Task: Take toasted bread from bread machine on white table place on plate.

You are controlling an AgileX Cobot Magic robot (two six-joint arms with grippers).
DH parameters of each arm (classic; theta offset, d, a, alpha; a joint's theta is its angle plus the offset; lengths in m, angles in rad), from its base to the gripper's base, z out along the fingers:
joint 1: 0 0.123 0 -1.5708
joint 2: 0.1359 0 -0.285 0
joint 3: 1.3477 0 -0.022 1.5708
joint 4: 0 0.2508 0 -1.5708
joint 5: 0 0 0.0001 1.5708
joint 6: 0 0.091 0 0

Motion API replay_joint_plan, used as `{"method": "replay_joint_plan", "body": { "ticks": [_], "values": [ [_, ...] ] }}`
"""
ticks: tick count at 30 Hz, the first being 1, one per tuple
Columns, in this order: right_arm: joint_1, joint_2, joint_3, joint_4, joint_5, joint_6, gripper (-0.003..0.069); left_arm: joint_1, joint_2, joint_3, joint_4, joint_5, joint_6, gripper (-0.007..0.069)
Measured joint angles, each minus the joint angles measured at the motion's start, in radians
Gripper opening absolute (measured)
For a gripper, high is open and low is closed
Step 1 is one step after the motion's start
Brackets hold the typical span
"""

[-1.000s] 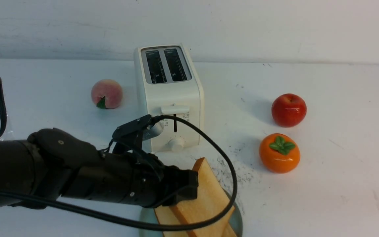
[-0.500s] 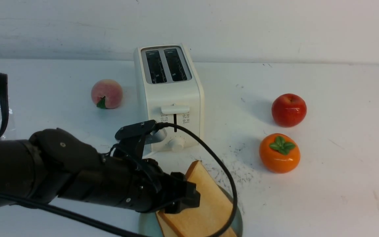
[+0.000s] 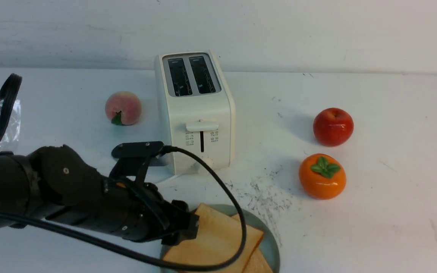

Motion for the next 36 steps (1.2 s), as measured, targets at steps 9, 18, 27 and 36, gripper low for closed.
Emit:
{"method": "replay_joint_plan", "body": {
  "ticks": [9, 18, 27, 36],
  "values": [
    [0.0, 0.0, 0.0, 0.0, 0.015, -0.001, 0.0114, 0.086, 0.0, -0.041, 0.185, 0.177, -0.213, 0.0398],
    [0.0, -0.09, 0.0, 0.016, 0.261, -0.026, 0.0068, 0.09, -0.001, -0.169, 0.216, 0.319, -0.221, 0.0043],
    [0.0, -0.428, 0.0, 0.109, 0.308, -0.026, -0.002, 0.09, -0.001, -0.189, 0.216, 0.314, -0.221, -0.0014],
    [0.0, -0.603, 0.081, 0.164, -0.084, -0.165, -0.002, 0.09, -0.001, -0.189, 0.216, 0.315, -0.221, -0.0014]
  ]
}}
